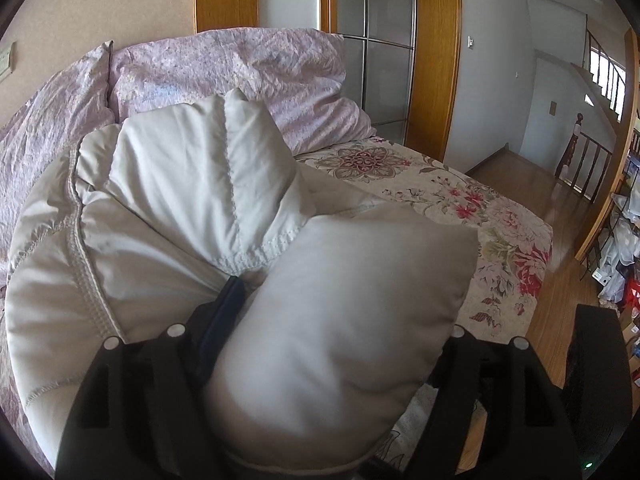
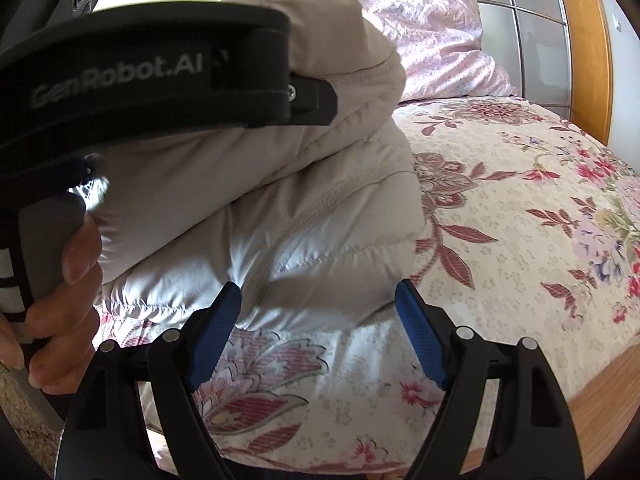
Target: Fold large clothes
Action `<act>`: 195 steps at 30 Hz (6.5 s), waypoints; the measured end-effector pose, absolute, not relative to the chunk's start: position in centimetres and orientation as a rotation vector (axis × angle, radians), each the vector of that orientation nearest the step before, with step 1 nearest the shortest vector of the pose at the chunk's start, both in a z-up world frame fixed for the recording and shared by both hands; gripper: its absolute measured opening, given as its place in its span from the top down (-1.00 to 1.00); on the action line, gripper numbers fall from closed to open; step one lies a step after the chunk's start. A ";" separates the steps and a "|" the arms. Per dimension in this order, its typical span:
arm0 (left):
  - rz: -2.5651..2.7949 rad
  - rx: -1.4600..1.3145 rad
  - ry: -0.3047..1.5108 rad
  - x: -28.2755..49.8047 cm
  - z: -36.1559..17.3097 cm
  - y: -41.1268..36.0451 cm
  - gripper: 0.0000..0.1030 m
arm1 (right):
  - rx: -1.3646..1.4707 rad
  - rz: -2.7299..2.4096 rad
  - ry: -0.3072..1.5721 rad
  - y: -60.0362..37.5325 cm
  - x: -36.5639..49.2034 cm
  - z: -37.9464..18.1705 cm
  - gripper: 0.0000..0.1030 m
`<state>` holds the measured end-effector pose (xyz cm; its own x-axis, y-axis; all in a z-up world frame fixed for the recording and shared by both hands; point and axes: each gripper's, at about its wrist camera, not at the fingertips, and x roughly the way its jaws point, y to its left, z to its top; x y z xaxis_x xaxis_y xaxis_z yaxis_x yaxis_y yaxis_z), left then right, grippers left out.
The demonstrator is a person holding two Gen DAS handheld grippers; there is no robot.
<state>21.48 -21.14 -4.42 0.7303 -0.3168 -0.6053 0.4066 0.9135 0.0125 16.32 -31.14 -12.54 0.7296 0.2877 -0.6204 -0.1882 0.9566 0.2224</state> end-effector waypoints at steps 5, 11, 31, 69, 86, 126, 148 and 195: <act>-0.406 0.145 0.650 21.9 -4.7 -21.7 -0.46 | 0.202 0.239 0.713 -32.2 16.3 -12.6 -0.55; -0.421 0.177 0.665 22.6 -5.8 -23.1 -0.49 | 0.178 0.244 0.700 -31.9 16.2 -12.3 -0.55; -0.354 0.303 0.587 18.7 -3.1 -24.7 -0.58 | 0.185 0.160 0.690 -33.1 13.7 -11.9 -0.55; -0.005 -0.096 0.541 23.5 1.5 -1.2 -0.82 | -0.118 0.373 0.526 -18.3 25.4 3.6 -0.48; -0.038 -0.045 0.577 27.5 -0.6 -4.3 -0.84 | -0.146 0.279 0.553 -21.0 29.8 1.5 -0.47; 0.047 0.035 0.663 32.9 -5.8 -7.8 -0.97 | 0.122 0.371 0.782 -25.8 38.1 -9.2 -0.57; 0.060 0.064 0.628 29.3 -3.0 -5.7 -0.97 | 0.058 0.342 0.693 -26.5 30.0 -6.2 -0.60; 0.073 0.080 0.679 36.8 -6.3 -6.8 -0.97 | 0.201 0.326 0.796 -26.3 40.0 -9.8 -0.87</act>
<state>36.78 -6.80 -6.31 0.7759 0.0940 -0.6239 -0.0416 0.9943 0.0980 40.03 -26.28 -9.80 0.6531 0.3605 -0.6660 -0.2104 0.9312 0.2978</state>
